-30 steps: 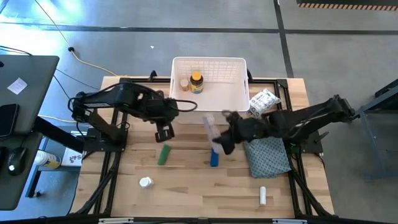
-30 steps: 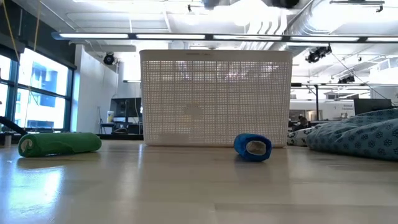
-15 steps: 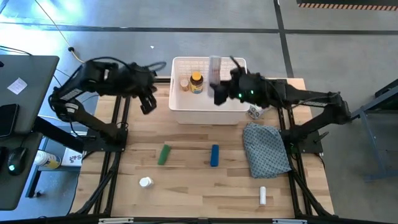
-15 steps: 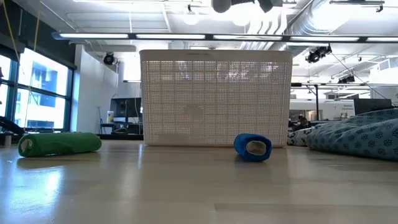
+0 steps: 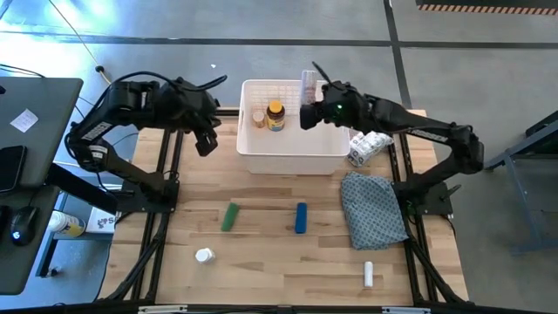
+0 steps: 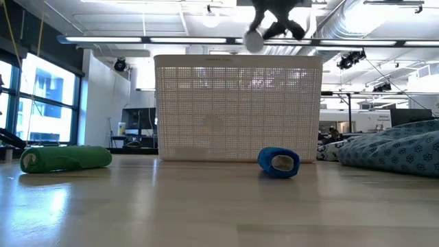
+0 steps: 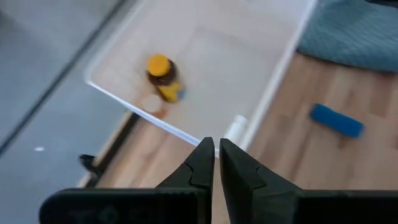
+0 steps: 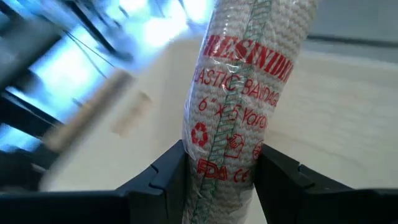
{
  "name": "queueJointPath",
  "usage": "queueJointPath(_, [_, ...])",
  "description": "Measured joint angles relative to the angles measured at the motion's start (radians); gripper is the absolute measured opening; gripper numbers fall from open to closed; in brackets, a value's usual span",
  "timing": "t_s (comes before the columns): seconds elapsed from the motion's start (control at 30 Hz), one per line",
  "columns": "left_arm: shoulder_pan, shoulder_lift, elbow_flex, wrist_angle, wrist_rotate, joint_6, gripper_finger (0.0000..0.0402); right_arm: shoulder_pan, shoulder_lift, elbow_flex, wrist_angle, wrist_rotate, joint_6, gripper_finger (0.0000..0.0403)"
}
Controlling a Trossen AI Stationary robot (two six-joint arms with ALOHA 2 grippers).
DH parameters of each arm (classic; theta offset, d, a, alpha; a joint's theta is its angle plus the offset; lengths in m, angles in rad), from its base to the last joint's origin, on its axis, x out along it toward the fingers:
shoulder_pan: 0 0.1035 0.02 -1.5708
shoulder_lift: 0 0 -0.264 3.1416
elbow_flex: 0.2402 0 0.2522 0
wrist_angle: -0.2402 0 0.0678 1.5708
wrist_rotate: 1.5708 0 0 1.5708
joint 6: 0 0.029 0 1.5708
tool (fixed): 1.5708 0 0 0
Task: Pick & place medical supplies in basket/bin
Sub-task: Put the white bandage into the white bin
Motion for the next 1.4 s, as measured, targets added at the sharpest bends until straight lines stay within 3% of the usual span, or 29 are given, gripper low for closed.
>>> queueJointPath(0.17, [0.000, 0.000, 0.000, 0.062, -0.106, 0.000, 0.0062, -0.062, 0.043, -0.002, -0.109, -0.058, -0.024, 0.0149])
queueJointPath(0.47, [0.000, 0.020, 0.000, 0.180, -0.203, 0.000, 0.0062, -0.164, 0.191, -0.003, -0.137, -0.250, -0.119, 0.0149])
queueJointPath(0.7, [0.000, 0.066, 0.000, 0.190, -0.260, -0.065, 0.0062, -0.197, 0.269, -0.003, -0.140, -0.330, -0.147, 0.0149])
queueJointPath(0.83, [0.001, 0.089, 0.001, 0.217, -0.265, -0.015, 0.0062, -0.197, 0.281, -0.003, -0.146, -0.328, -0.157, 0.0149])
queueJointPath(1.13, [0.087, 0.098, 0.000, 0.285, -0.255, 0.124, 0.0062, -0.226, 0.336, -0.003, -0.166, -0.315, -0.143, 0.0149])
queueJointPath(1.4, [0.208, 0.075, 0.023, 0.264, -0.031, 0.134, 0.0062, -0.230, 0.357, -0.003, -0.165, -0.291, -0.034, 0.0149])
